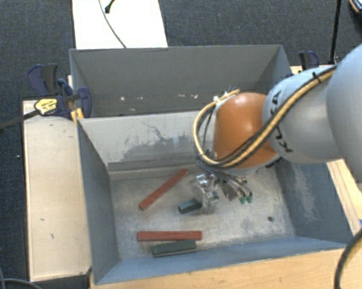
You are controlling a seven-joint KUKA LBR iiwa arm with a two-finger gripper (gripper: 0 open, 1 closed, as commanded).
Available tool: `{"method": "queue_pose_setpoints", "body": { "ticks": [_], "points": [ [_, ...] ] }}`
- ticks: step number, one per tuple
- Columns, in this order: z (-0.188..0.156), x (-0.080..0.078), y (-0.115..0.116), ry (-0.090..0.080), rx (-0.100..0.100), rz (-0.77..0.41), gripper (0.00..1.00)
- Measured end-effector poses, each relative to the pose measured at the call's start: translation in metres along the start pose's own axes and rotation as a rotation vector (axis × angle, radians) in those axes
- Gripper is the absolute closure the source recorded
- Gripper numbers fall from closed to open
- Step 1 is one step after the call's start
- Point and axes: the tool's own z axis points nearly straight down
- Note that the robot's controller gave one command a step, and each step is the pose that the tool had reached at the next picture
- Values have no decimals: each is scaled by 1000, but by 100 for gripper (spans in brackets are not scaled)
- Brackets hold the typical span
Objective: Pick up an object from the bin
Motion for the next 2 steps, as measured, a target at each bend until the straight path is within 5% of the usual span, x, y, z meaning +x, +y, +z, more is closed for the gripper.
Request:
{"method": "queue_pose_setpoints", "body": {
  "ticks": [2],
  "points": [
    [-44, 0, 0, 1, 0, 2, 100]
  ]
}}
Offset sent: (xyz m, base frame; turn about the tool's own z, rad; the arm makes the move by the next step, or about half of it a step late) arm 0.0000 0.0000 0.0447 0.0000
